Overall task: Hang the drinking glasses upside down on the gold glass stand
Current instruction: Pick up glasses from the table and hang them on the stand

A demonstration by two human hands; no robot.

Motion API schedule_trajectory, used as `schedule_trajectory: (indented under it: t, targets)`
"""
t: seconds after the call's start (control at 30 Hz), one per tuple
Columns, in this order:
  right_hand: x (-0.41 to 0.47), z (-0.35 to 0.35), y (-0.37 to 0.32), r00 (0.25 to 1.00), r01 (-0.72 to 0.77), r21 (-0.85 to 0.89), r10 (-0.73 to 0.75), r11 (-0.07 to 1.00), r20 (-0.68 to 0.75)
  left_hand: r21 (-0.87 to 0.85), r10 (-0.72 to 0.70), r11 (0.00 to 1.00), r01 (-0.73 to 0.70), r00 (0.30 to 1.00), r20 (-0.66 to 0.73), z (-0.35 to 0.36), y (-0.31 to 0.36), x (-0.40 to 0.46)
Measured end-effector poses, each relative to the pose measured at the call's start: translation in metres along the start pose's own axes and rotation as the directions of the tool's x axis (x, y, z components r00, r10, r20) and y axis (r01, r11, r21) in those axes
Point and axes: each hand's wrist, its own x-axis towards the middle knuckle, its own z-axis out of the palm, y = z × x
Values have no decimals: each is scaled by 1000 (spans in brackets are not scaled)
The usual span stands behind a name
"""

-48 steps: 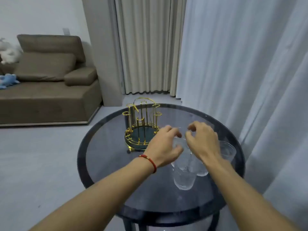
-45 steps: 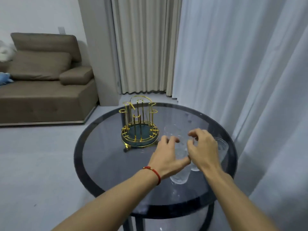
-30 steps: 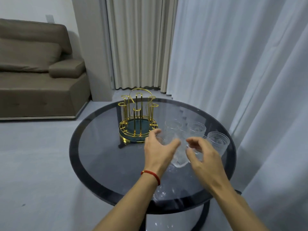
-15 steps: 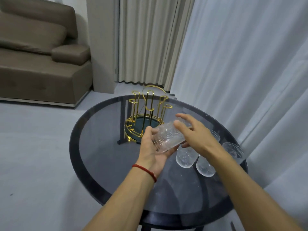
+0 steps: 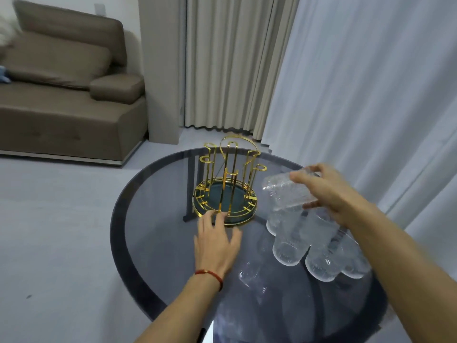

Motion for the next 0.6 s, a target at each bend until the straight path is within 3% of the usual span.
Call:
schedule_trajectory:
  t: [0.07, 0.27, 0.4, 0.6]
  targets:
    - [23, -7, -10, 991, 38, 38, -32, 999, -126, 247, 51, 966, -74, 994, 98, 10, -17, 0]
    - [98, 13, -57, 964, 227, 100, -209, 969, -166, 403, 65, 908, -119, 987, 145, 25, -27, 2]
    - [145, 41, -83, 965, 255, -7, -255, 967, -62, 417, 77, 900, -129, 987, 138, 30, -29, 2]
    - [170, 79, -102, 929, 347, -231, -301, 909, 214, 418, 96, 897, -143, 986, 133, 36, -35, 4]
